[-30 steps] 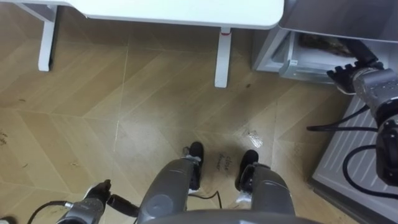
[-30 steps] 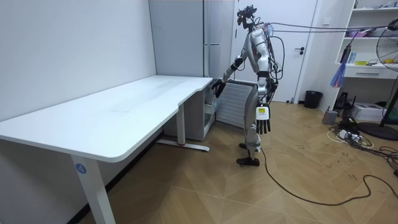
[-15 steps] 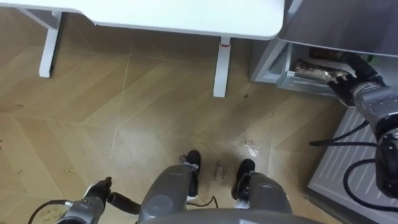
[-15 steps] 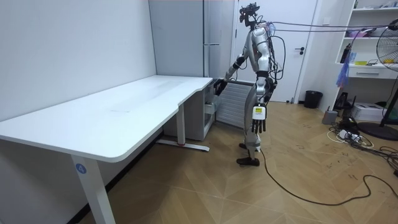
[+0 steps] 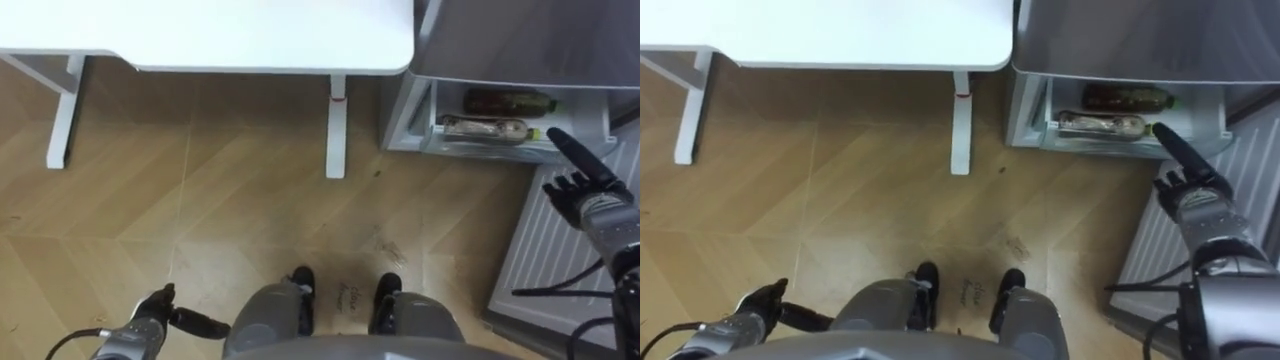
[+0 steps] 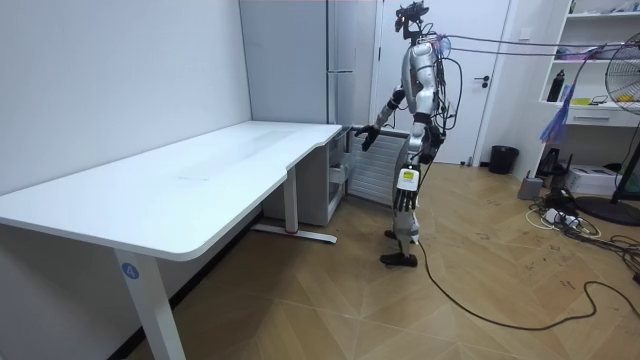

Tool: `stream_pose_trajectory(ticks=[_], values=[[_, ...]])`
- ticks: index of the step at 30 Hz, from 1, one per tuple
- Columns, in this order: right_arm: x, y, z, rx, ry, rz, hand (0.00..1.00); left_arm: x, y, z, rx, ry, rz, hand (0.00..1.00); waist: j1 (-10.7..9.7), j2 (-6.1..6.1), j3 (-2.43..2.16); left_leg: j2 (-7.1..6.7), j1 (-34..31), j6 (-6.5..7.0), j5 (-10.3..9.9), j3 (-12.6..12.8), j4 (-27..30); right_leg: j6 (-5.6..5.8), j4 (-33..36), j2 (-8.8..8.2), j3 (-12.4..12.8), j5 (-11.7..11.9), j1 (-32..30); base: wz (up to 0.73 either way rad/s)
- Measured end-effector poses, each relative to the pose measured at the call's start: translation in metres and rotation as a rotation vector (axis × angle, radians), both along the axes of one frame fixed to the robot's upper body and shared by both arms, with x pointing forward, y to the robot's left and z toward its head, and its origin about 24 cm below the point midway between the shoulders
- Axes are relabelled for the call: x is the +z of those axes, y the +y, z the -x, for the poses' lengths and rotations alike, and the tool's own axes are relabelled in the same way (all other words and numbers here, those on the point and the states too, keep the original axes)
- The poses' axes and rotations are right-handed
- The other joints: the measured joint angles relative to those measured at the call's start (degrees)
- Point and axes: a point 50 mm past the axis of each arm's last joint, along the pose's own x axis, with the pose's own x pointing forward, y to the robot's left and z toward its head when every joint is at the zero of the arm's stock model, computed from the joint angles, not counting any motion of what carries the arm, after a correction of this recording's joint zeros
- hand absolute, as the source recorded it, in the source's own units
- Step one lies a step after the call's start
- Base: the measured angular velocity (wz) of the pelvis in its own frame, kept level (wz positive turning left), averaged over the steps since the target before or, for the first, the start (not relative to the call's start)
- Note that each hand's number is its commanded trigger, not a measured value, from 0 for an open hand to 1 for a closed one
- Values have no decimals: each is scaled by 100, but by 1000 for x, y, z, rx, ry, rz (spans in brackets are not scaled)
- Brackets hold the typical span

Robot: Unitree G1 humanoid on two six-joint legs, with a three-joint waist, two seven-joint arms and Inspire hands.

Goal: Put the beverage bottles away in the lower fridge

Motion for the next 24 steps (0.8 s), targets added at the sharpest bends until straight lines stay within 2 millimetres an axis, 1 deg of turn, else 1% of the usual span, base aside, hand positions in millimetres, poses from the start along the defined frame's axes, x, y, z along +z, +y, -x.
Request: stream_pose_trajectory(ticks=[1,2,5,7,9,11,13,15,18,19,21,23,24], values=[[-5,0,7,-13,30,-5,0,0,0,0,1,-2,-1,0,9,7,-8,21,34,-7,3,1,-42,-3,-87,31,-9,33,65,-3],[-7,1,10,-17,38,-7,0,0,0,-1,2,-4,-1,0,11,5,-8,26,35,-9,3,1,-63,-5,-102,37,-10,39,71,0],[-22,11,26,-29,80,-40,0,0,-1,-1,18,-7,7,0,8,7,-8,34,145,-24,12,-6,-119,-9,-201,63,-17,64,192,0],[-36,21,41,-36,131,-72,0,0,-1,1,25,-10,-2,0,7,4,-6,34,337,-32,14,7,-237,-4,-303,76,-5,64,360,-3],[-43,26,50,-45,156,-91,0,0,1,3,59,-18,-7,0,-9,2,-5,33,483,-39,18,21,-352,0,-385,87,3,62,491,-2],[-48,29,60,-94,146,-134,0,0,3,6,89,-26,-9,0,-64,-24,8,28,648,-53,31,29,-476,17,-417,88,-7,50,636,0],[-56,34,73,-151,144,-182,0,-1,5,13,118,-25,-11,0,-142,-79,-6,31,845,-59,31,49,-589,26,-539,105,-14,36,826,0],[-60,34,84,-190,147,-201,0,-1,4,18,130,-19,-11,0,-176,-118,-11,19,1025,-66,26,62,-696,43,-598,106,-5,22,965,-5],[-65,34,105,-160,165,-187,0,-2,4,23,158,-25,-12,0,-229,-196,-36,12,1302,-80,12,91,-815,67,-753,114,-16,-3,1261,-1],[-68,35,114,-142,178,-183,0,-1,4,26,176,-33,-10,0,-296,-223,-48,11,1420,-88,0,90,-872,79,-827,124,-18,-11,1391,0],[-70,36,123,-115,193,-174,0,-1,4,28,203,-40,-11,0,-310,-248,-51,10,1578,-93,-24,118,-903,88,-885,129,-2,-22,1548,-5],[-71,36,129,-81,200,-170,0,-1,5,27,216,-50,-14,0,-347,-267,-39,8,1706,-96,-52,124,-921,96,-885,127,4,-57,1658,-4],[-72,36,133,-65,203,-169,0,0,6,26,225,-62,-16,0,-351,-299,-22,7,1780,-101,-59,127,-929,97,-893,126,3,-75,1726,0]])
